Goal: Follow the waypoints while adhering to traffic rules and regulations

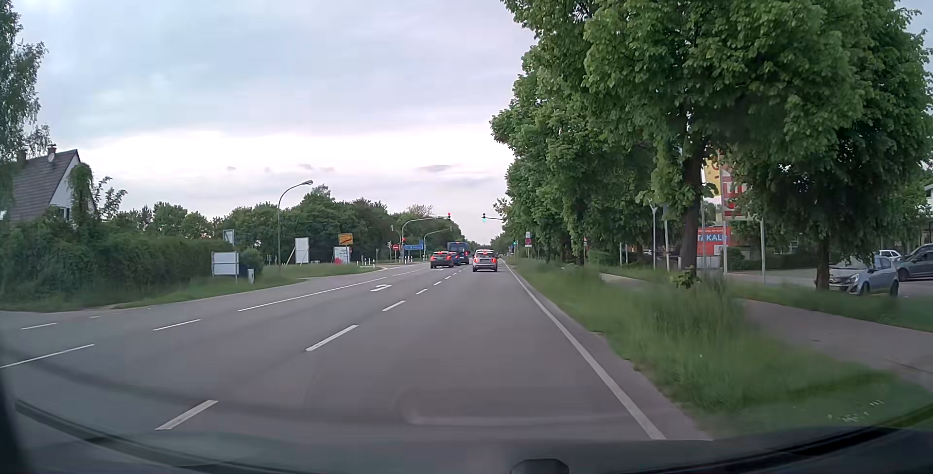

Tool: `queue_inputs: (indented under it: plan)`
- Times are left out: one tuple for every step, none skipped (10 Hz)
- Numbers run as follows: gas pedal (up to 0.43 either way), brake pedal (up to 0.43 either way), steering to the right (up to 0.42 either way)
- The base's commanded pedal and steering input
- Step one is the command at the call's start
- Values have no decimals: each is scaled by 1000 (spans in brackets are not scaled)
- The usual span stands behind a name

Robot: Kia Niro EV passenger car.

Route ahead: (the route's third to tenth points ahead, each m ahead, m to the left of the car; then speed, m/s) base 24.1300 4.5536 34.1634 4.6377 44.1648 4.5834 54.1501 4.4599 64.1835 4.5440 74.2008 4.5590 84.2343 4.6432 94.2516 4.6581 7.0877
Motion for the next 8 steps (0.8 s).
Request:
queue_inputs:
  plan:
    - [79, 0, -4]
    - [87, 0, -4]
    - [87, 0, -4]
    - [87, 0, -4]
    - [98, 0, -4]
    - [110, 0, -4]
    - [110, 0, -4]
    - [110, 0, -3]
